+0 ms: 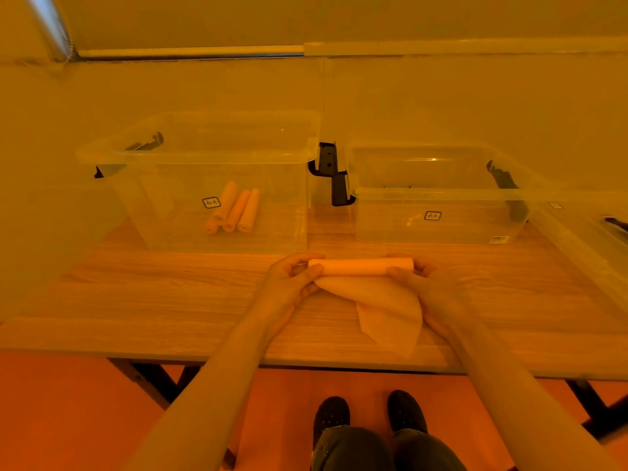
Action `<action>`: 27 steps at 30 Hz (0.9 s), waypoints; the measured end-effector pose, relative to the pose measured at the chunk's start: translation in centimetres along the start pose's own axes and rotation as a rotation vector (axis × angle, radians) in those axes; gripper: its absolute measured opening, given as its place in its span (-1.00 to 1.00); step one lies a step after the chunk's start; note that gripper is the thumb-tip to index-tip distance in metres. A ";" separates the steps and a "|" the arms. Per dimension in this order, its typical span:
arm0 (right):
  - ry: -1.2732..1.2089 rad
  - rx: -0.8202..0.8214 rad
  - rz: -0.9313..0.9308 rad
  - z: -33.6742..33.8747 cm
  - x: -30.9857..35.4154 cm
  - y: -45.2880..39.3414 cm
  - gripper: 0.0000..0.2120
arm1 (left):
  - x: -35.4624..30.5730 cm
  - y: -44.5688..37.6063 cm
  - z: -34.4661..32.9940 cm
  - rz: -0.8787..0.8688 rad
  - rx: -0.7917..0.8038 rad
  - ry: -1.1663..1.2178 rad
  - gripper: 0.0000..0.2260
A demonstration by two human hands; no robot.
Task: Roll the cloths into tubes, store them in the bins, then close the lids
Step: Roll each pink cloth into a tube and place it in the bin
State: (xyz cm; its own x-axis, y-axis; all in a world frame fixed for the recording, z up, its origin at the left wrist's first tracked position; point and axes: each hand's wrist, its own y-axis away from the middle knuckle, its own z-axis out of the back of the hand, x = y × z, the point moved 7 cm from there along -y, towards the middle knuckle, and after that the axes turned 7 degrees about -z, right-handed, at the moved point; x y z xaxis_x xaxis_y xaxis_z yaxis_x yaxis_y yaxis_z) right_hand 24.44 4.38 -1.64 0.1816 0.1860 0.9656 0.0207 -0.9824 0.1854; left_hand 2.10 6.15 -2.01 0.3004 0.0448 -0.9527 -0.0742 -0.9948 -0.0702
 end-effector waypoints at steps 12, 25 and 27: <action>0.000 0.066 0.044 -0.8 0.4 0.3 -0.68 | -0.6 0.3 0.2 -0.048 0.010 -0.168 -0.83; -0.141 0.014 -0.016 -0.4 0.1 0.2 -0.79 | -1.2 1.1 -0.6 -0.094 0.027 -0.215 -0.83; -0.148 0.021 -0.020 -0.4 0.2 0.3 -0.76 | -1.3 1.2 -0.7 -0.094 0.040 -0.201 -0.81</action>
State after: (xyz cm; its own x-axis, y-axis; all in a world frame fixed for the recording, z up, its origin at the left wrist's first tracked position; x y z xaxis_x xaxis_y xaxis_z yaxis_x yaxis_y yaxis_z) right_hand 24.10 4.13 -1.33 0.3241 0.2031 0.9240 0.0462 -0.9789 0.1989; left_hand 2.26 4.83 -0.64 0.1130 0.1589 -0.9808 -0.0931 -0.9811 -0.1697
